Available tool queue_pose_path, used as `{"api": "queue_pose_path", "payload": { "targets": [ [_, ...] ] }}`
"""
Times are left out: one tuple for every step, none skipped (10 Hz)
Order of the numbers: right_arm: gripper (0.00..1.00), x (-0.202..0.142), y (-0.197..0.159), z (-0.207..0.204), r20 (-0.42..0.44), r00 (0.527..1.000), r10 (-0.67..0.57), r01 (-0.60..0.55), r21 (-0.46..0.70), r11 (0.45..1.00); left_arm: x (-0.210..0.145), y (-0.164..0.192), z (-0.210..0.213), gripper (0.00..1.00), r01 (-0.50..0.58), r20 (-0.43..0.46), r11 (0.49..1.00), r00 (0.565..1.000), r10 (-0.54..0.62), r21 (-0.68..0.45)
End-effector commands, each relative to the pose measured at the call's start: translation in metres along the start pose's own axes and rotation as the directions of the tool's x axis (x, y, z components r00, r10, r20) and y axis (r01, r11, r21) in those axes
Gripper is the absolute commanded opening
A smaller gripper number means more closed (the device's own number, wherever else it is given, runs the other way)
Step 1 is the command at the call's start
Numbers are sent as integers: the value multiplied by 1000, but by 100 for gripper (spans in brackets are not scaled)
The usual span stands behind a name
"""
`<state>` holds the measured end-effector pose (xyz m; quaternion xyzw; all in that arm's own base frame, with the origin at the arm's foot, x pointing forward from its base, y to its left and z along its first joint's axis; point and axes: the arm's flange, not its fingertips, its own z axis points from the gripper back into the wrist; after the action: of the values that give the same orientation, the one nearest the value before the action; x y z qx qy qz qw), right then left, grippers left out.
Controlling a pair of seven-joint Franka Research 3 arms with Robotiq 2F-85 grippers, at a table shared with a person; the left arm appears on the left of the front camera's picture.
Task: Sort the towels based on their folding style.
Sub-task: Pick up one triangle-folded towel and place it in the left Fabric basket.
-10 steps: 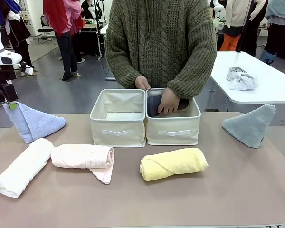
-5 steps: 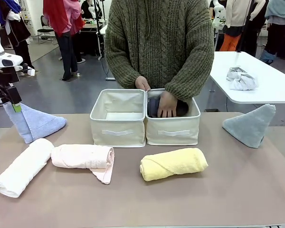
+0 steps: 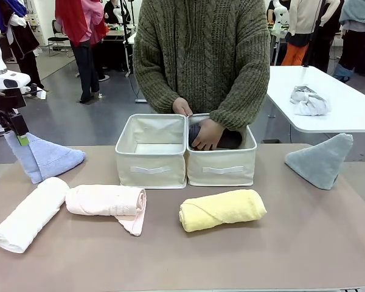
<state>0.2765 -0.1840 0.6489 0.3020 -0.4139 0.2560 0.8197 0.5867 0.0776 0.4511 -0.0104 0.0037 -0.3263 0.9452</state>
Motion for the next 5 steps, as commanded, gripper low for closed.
{"api": "queue_pose_path", "payload": {
  "targets": [
    [100, 1, 0, -1, 0, 1000, 2, -2, 9, 1000, -1, 3, -6, 7, 26, 30, 999, 999, -26, -18],
    [100, 1, 0, -1, 0, 1000, 2, -2, 9, 1000, -1, 3, -5, 0, 29, 32, 999, 999, -28, -19],
    [100, 1, 0, -1, 0, 1000, 2, -2, 9, 1000, 0, 3, -5, 0, 31, 29, 999, 999, -31, -28],
    [100, 1, 0, -1, 0, 1000, 2, -2, 9, 1000, 0, 5, -6, 0, 34, 23, 998, 999, -33, -48],
    [100, 1, 0, -1, 0, 1000, 2, -2, 9, 1000, 0, 6, -6, 10, 31, 19, 998, 999, -30, -63]
  ]
}}
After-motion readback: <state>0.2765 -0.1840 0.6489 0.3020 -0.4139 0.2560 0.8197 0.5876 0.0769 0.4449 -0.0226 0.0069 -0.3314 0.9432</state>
